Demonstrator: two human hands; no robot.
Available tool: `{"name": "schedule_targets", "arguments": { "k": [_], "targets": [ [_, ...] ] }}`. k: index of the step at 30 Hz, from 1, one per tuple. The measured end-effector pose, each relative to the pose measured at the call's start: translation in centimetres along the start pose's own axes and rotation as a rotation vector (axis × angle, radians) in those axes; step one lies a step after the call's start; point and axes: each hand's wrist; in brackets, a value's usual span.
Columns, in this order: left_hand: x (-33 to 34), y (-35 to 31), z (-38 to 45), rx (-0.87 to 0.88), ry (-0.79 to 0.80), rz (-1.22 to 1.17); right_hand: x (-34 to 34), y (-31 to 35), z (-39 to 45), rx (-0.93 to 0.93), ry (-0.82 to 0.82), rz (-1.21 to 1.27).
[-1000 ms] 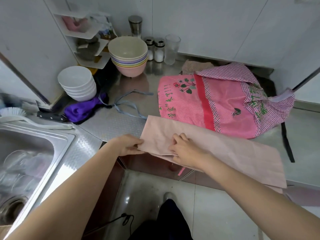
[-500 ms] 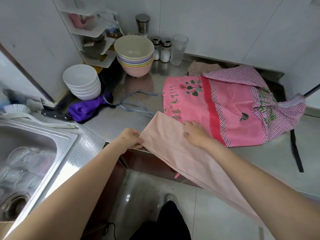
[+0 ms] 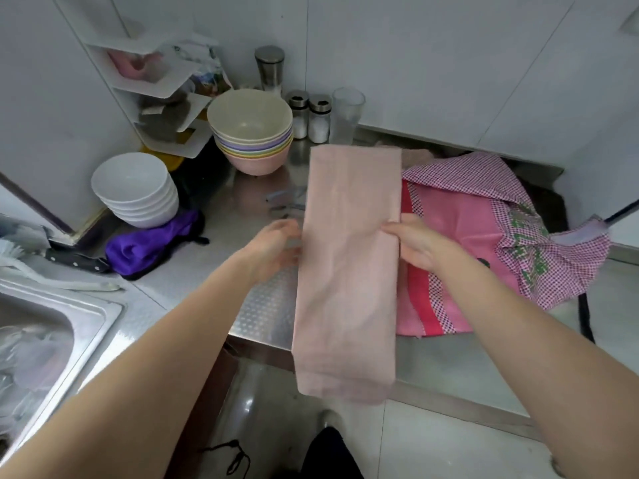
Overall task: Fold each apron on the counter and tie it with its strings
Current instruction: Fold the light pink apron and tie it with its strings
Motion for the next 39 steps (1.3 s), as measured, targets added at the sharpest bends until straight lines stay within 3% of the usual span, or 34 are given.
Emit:
{"name": "schedule_targets", "arguments": {
  "k": [6,9,16,19,22,24,27,34,39],
  "targets": [
    [2.2,1.7,2.6,-0.135,0.007,0.186,-2.9,2.9,5.7,-0.039,-0.318,-0.081],
    [2.8,2.0,3.9,-0.201,0.035,0.198,-4.6,3.7,8.5,-0.011,-0.36,-0.102],
    [4.9,3.3,6.4,-0.195,0.024,0.559,-5.8,4.2,12.4,-0.088,-0.416,-0.111],
    [5.5,4.1,7.1,-0.135,0.005,0.618,-5.7,3.2,11.1,-0.168,-0.554,-0.435],
    [5.4,4.6,7.2,-0.058,-0.019,0.641,-4.8,0.9,7.1,-0.279,-0.588,-0.812],
    [5.1,4.9,7.3,-0.005,-0.038,0.67,-3.9,-1.1,3.7,-0.37,-0.53,-1.071],
    [5.0,5.1,6.8,0.042,-0.044,0.702,-2.9,-4.7,-0.2,-0.478,-0.372,-1.218],
    [4.1,6.4,3.4,0.067,0.008,0.577,-2.6,-10.4,-4.6,-0.39,-0.254,-1.269],
    [3.3,7.8,1.3,-0.018,-0.041,0.48,-2.1,-12.0,-6.5,-0.188,-0.439,-0.893]
  ]
}}
Point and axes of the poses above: each hand's wrist, its own z-axis towards the middle knuckle, its own x-axis out of the palm, y = z × x, and after that the axes turned 8 degrees about -z, right-handed
